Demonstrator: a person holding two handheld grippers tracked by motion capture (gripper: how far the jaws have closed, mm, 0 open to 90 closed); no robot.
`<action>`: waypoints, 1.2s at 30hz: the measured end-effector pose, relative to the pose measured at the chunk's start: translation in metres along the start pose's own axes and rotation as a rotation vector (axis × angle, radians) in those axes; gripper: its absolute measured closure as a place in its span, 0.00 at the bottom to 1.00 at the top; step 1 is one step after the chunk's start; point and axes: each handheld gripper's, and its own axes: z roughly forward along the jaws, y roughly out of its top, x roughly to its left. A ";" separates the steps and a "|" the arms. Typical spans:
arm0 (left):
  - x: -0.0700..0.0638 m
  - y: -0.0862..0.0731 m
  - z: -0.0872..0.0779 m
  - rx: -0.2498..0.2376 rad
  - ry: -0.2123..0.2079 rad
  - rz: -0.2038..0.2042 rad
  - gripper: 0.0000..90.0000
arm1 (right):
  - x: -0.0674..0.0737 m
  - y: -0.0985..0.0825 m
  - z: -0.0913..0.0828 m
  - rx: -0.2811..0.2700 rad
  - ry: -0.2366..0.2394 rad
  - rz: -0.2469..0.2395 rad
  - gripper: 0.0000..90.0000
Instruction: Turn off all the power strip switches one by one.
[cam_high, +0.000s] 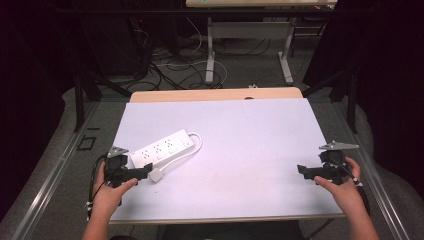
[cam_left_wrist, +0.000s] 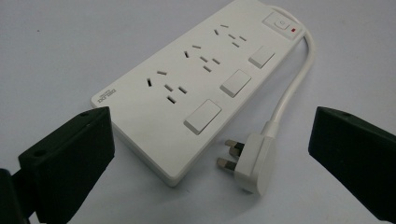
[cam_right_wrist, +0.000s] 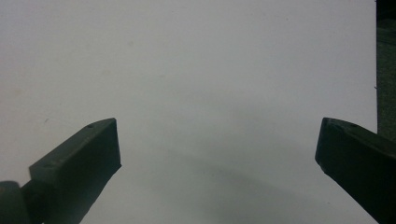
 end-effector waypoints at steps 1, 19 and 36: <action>-0.001 0.001 -0.001 0.003 0.001 0.000 0.01 | 0.000 -0.001 0.000 0.000 -0.003 0.003 0.00; -0.021 0.025 -0.011 -0.026 -0.023 0.037 0.08 | 0.007 0.005 -0.001 -0.009 0.020 -0.014 0.00; -0.027 0.065 0.000 0.001 -0.023 0.128 0.20 | 0.009 0.010 -0.003 -0.023 0.032 -0.028 0.01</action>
